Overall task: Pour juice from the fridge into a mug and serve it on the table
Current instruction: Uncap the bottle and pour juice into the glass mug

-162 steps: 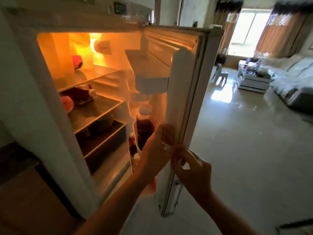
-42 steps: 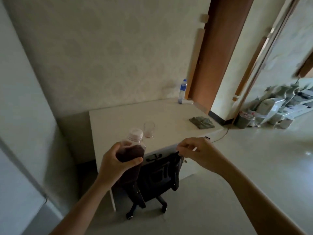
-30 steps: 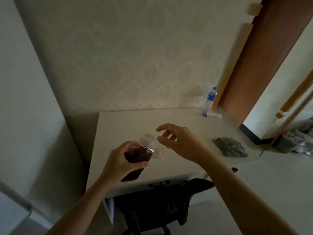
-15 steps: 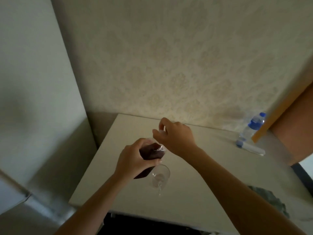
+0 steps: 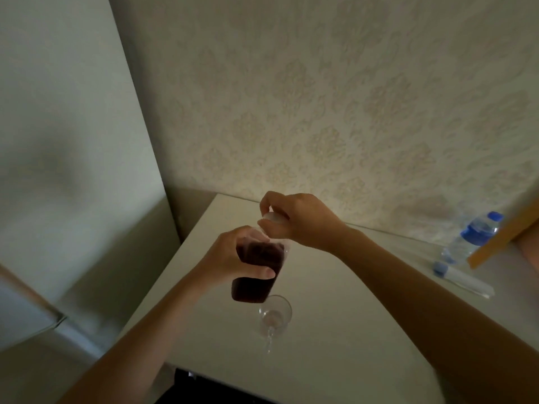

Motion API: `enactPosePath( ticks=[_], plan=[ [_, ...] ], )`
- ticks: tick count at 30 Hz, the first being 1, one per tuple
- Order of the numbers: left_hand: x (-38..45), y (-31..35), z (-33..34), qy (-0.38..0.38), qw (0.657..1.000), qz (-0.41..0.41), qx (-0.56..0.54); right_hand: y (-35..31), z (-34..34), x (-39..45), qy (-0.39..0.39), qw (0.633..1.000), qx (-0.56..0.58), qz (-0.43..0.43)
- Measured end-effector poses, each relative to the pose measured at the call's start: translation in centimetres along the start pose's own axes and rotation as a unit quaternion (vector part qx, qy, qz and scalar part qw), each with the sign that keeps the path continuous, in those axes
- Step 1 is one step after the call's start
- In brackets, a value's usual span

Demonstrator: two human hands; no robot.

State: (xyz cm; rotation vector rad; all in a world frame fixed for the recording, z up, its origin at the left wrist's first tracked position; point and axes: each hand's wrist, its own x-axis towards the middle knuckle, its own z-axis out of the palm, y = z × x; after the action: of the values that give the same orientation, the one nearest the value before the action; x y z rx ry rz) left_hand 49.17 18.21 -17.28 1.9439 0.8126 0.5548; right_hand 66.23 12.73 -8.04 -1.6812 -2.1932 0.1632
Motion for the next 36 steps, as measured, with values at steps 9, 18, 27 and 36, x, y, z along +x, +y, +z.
enactPosePath(
  ticks=[9, 18, 27, 36],
  plan=[
    [1.0, -1.0, -2.3, -0.133, 0.99, -0.01, -0.042, -0.4, -1.5, -0.1, -0.109, 0.989, -0.031, -0.093],
    [1.0, -1.3, -4.8, -0.251, 0.961, -0.049, -0.1, -1.9, -1.0, 0.4, -0.109, 0.967, -0.077, -0.217],
    [0.4, -2.0, -5.9, -0.178, 0.982, -0.009, -0.069, -1.7, -0.9, 0.0, -0.112, 0.981, -0.121, -0.099],
    [0.3, -2.2, -5.2, -0.153, 0.988, -0.021, 0.012, -1.5, 0.2, 0.4, -0.092, 0.983, -0.146, -0.059]
  ],
)
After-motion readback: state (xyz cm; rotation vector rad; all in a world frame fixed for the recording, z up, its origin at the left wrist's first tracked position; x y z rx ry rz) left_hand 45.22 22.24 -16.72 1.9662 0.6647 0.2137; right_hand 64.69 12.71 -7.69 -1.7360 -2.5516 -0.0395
